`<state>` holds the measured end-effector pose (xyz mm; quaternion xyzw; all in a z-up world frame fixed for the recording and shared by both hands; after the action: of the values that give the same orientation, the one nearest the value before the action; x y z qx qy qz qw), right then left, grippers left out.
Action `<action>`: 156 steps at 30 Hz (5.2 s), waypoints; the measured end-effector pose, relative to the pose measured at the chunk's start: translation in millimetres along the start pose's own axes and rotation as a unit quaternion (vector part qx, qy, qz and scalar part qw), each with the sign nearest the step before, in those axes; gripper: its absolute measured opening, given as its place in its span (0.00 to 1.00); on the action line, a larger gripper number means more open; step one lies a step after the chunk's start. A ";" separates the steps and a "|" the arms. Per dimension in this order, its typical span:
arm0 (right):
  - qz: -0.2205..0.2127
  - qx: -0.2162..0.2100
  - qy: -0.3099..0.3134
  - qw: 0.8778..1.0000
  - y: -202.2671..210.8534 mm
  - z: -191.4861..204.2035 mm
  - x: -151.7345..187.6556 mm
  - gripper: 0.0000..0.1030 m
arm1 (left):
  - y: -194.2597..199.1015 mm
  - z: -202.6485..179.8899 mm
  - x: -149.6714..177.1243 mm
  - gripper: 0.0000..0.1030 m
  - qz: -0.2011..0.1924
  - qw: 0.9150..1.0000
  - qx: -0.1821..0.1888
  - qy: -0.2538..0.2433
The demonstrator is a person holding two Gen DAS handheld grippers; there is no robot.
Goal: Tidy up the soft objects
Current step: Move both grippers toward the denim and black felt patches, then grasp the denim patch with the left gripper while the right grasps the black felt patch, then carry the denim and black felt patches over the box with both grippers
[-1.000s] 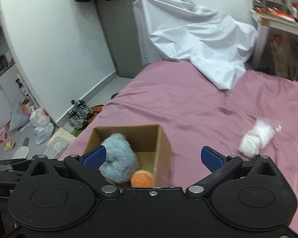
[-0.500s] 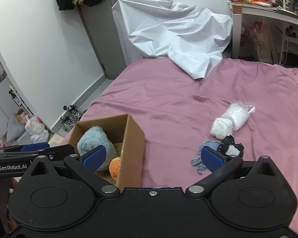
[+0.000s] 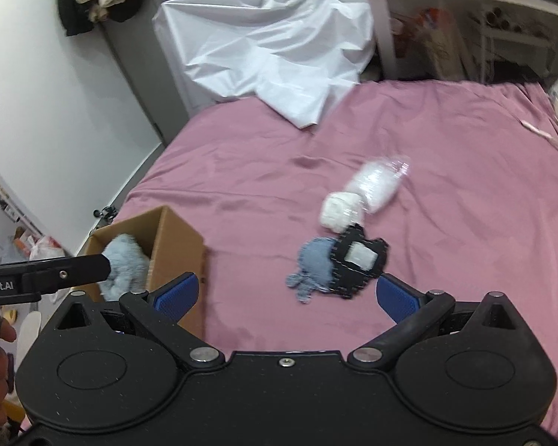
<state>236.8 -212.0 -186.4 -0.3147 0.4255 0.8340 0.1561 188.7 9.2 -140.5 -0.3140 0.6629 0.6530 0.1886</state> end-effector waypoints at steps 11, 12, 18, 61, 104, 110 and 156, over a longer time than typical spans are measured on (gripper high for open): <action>-0.015 -0.005 -0.020 1.000 -1.3 -37.9 -4.7 1.00 | -27.8 -41.6 -7.7 0.86 0.023 0.999 0.009 -0.029; -0.016 -0.006 -0.022 1.000 -1.9 -40.5 -5.1 0.99 | -31.0 -45.4 -8.0 0.86 0.024 0.999 0.008 -0.034; -0.024 -0.016 -0.030 0.999 -10.2 -56.7 -8.3 0.98 | -48.3 -65.5 -11.1 0.86 0.031 0.998 0.013 -0.045; -0.030 -0.090 -0.032 0.995 -71.5 -104.8 8.4 0.31 | -135.4 -108.4 8.0 0.65 0.097 0.994 -0.034 -0.027; -0.056 -0.018 -0.038 0.998 36.7 -96.1 -22.1 0.29 | -84.7 -108.1 -26.8 0.24 0.065 0.996 -0.015 -0.059; -0.065 -0.023 -0.027 0.997 56.3 -81.2 -34.2 0.29 | -55.8 -86.1 -37.7 0.24 0.051 0.997 -0.025 -0.044; 0.011 -0.109 0.096 0.989 57.8 58.9 -27.5 0.30 | 85.4 76.2 35.5 0.25 0.010 0.997 -0.049 0.051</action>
<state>203.9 -198.3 -107.1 -0.4035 0.3482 0.8432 0.0704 94.0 73.9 -105.9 -0.3494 0.6419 0.6696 0.1323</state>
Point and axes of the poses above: each gripper's, at about its wrist camera, not at the fingertips, and y roughly against the way its jaws point, z to its left, x to its underside, the point moved 7 cm from there along -y, roughly the way its jaws point, and after that the axes turned 10 degrees about -x, right-handed, at the moved point
